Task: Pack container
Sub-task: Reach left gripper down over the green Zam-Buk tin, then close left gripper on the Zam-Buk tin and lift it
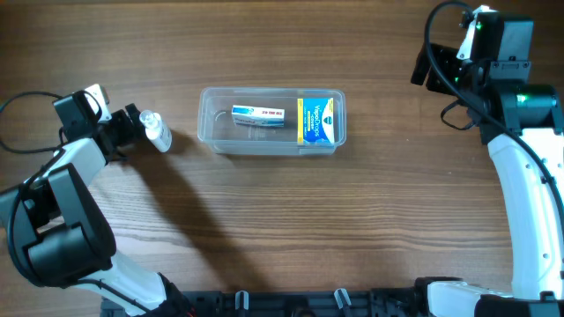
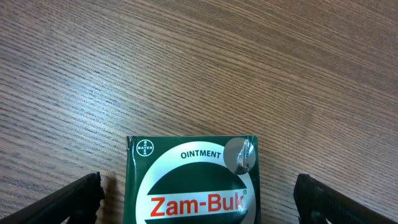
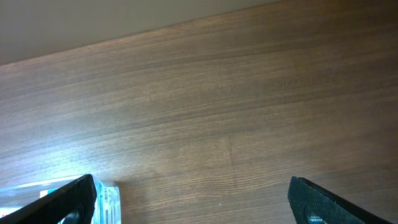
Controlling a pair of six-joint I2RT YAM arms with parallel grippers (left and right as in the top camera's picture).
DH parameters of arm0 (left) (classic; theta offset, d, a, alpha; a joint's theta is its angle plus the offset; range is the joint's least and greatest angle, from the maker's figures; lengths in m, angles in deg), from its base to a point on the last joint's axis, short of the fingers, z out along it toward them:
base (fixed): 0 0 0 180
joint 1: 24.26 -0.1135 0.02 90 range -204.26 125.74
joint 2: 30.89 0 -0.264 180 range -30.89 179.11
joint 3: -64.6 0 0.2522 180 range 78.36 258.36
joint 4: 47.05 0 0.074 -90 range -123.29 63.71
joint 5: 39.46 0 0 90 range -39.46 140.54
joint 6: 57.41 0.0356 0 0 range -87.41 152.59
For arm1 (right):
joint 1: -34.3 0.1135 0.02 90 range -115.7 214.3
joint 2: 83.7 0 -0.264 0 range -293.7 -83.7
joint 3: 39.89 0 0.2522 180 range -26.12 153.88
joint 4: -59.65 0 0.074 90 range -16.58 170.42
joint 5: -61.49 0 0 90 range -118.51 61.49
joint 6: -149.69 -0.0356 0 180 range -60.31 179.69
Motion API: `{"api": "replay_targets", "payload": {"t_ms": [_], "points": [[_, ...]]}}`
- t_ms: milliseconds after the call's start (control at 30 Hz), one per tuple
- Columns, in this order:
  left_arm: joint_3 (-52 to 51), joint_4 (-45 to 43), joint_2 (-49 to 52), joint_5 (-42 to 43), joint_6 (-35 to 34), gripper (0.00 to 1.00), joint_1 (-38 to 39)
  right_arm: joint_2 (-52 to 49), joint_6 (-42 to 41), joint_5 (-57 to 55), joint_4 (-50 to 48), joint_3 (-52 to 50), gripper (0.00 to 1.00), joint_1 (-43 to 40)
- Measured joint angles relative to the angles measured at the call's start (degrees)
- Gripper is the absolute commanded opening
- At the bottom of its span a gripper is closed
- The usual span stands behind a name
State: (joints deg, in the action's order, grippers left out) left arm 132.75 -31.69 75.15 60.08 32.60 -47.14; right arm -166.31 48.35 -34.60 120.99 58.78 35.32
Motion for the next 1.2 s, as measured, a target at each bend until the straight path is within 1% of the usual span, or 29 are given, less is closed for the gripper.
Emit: {"api": "replay_targets", "payload": {"t_ms": [133, 300, 433, 533, 567, 800, 1000, 1067, 1100, 1133, 1200], "points": [[0.0, -0.2, 0.0, 0.0, 0.2, 0.9, 0.0, 0.0, 0.0, 0.0, 0.0, 0.0, 1.0, 0.0], [0.0, -0.2, 0.0, 0.0, 0.4, 0.77, 0.0, 0.0, 0.0, 0.0, 0.0, 0.0, 1.0, 0.0], [0.0, 0.6, 0.0, 0.2, 0.8, 0.72, 0.0, 0.0, 0.0, 0.0, 0.0, 0.0, 1.0, 0.0], [0.0, 1.0, 0.0, 0.2, 0.8, 0.59, 0.0, 0.0, 0.0, 0.0, 0.0, 0.0, 1.0, 0.0], [0.0, 1.0, 0.0, 0.2, 0.8, 0.58, 0.0, 0.0, 0.0, 0.0, 0.0, 0.0, 1.0, 0.0], [0.4, 2.0, 0.0, 0.4, 1.0, 0.57, 0.0, 0.0, 0.0, 0.0, 0.0, 0.0, 1.0, 0.0], [0.7, 2.1, 0.0, 0.4, 1.0, 0.5, 0.0, 0.0, 0.0, 0.0, 0.0, 0.0, 1.0, 0.0], [0.7, 2.0, 0.0, 0.4, 0.9, 0.5, 0.0, 0.0, 0.0, 0.0, 0.0, 0.0, 1.0, 0.0], [0.8, 2.0, 0.0, 0.4, 1.0, 0.52, 0.0, 0.0, 0.0, 0.0, 0.0, 0.0, 1.0, 0.0], [0.8, 2.2, 0.0, 0.4, 1.0, 0.57, 0.0, 0.0, 0.0, 0.0, 0.0, 0.0, 1.0, 0.0], [0.8, 2.3, 0.0, 0.4, 1.1, 0.64, 0.0, 0.0, 0.0, 0.0, 0.0, 0.0, 1.0, 0.0]]}}
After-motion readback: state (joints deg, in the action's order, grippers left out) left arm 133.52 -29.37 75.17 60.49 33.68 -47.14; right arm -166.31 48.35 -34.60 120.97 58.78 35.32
